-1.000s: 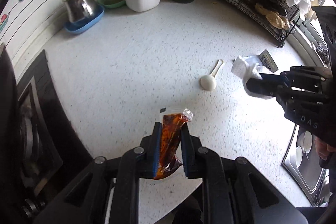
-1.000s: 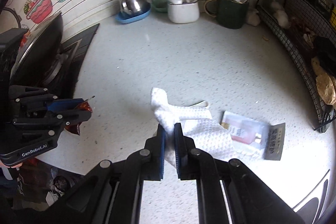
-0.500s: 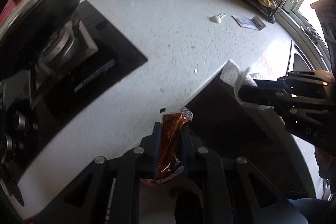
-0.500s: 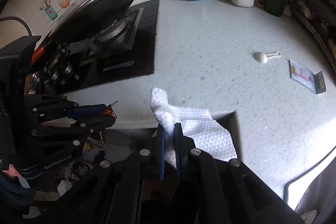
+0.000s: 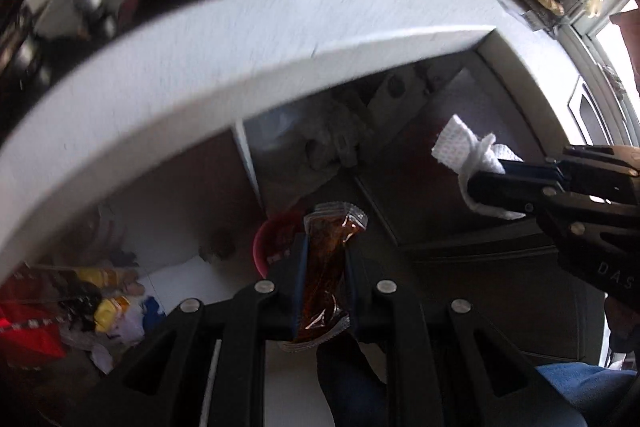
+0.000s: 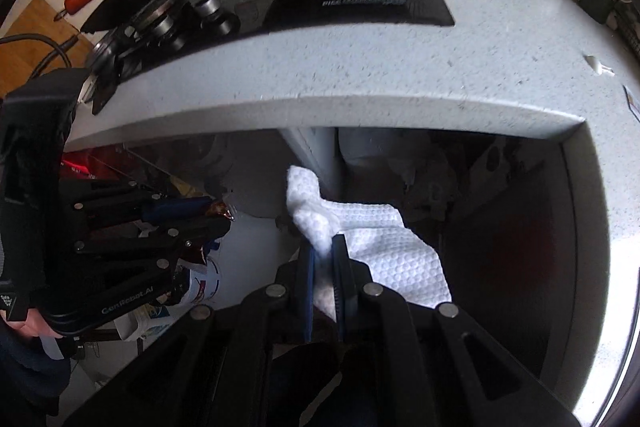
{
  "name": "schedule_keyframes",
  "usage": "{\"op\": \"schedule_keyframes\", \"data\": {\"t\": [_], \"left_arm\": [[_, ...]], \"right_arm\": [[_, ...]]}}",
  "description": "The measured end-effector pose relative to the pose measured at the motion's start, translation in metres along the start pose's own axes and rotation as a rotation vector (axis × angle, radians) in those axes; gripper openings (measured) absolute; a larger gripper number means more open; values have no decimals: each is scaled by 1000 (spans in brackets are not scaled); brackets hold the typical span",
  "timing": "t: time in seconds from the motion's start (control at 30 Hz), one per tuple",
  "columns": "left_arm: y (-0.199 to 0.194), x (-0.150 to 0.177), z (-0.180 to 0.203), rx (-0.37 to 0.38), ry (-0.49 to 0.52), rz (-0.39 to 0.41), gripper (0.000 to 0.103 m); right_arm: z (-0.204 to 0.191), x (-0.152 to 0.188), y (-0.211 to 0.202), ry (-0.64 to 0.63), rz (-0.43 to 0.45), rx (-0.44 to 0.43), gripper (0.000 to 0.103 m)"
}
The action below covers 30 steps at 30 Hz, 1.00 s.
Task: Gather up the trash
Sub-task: 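Carry packet and wipe down over the red bucket while the left gripper releases the packet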
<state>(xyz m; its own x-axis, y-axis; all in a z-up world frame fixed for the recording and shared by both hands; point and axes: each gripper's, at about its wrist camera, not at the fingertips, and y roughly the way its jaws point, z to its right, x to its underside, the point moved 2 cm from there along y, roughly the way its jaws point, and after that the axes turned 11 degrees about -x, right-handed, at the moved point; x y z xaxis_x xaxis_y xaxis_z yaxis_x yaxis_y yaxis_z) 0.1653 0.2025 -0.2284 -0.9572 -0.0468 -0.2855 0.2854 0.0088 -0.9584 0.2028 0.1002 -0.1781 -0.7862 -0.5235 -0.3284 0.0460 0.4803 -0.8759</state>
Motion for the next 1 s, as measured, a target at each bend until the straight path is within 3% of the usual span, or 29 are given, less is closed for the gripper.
{"op": "schedule_keyframes", "data": {"t": [0.13,0.3,0.6,0.73,0.87,1.0], "left_arm": [[53,27,-9,7,-69,-66,15],[136,51,-12,17,-94,-112,15],[277,86,-7,10,-94,-142,16],[319,91,1,10,-87,-137,16],[348,94,4,-3,-97,-139,16],[364,95,8,-12,-81,-144,26]], "right_arm": [[0,15,54,-20,-82,-12,7],[18,32,115,-23,-121,-15,7],[86,69,232,10,-90,3,7],[113,83,279,29,-101,4,7],[131,96,298,44,-104,4,7],[147,108,304,66,-101,23,7]]}}
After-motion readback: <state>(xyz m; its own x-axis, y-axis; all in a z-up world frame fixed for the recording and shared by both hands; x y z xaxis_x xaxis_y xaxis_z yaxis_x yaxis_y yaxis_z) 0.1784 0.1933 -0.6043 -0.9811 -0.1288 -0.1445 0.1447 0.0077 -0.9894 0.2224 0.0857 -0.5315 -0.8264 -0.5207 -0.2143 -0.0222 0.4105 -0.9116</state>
